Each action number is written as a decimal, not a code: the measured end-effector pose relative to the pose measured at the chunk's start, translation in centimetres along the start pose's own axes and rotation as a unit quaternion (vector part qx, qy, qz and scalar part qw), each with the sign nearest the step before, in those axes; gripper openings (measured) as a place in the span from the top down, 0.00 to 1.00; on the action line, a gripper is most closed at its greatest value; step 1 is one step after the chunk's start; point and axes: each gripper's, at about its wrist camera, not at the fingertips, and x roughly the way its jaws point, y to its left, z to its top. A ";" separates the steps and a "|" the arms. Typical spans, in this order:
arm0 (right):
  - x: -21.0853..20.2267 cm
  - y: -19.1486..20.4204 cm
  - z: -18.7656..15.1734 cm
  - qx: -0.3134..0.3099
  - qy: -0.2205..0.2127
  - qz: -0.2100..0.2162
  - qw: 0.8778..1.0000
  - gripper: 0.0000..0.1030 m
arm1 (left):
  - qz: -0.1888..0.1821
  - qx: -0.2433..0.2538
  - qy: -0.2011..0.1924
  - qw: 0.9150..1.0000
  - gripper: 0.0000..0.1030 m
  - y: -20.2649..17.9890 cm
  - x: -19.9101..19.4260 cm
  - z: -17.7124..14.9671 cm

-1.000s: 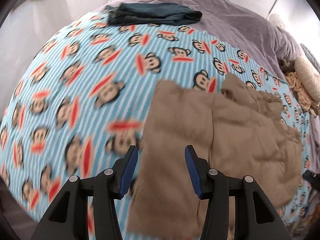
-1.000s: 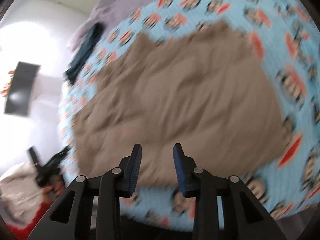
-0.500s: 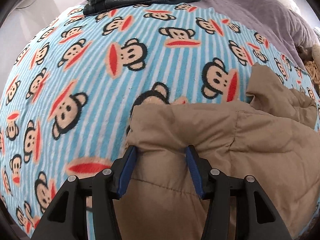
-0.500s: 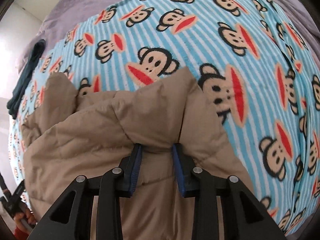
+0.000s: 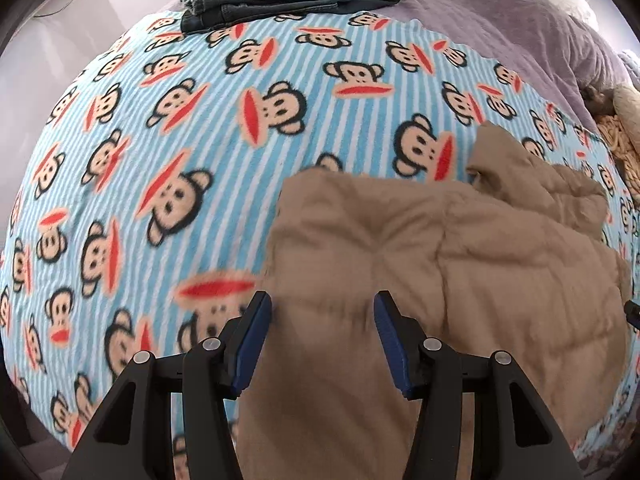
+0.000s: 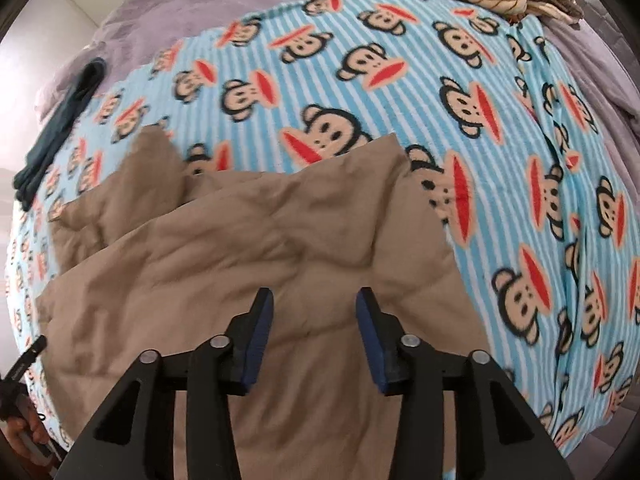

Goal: Fold large clothes

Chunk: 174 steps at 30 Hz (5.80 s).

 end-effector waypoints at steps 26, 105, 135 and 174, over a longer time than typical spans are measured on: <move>-2.8 8.1 -10.6 -0.027 0.036 0.079 0.996 0.17 | -0.018 0.038 0.023 0.999 0.03 -0.4 -3.2 -5.6; 9.7 6.0 -5.5 0.030 0.109 0.313 0.943 1.00 | -0.225 0.221 0.127 0.940 0.72 -28.2 -12.9 -2.4; -7.9 -14.3 -12.1 0.093 -0.031 0.305 0.947 0.34 | -0.284 0.293 0.197 0.892 0.22 -45.8 -0.3 -5.3; -5.7 -15.4 -11.5 0.112 -0.061 0.138 0.982 0.75 | -0.063 0.304 -0.017 0.951 0.22 -43.7 2.1 0.1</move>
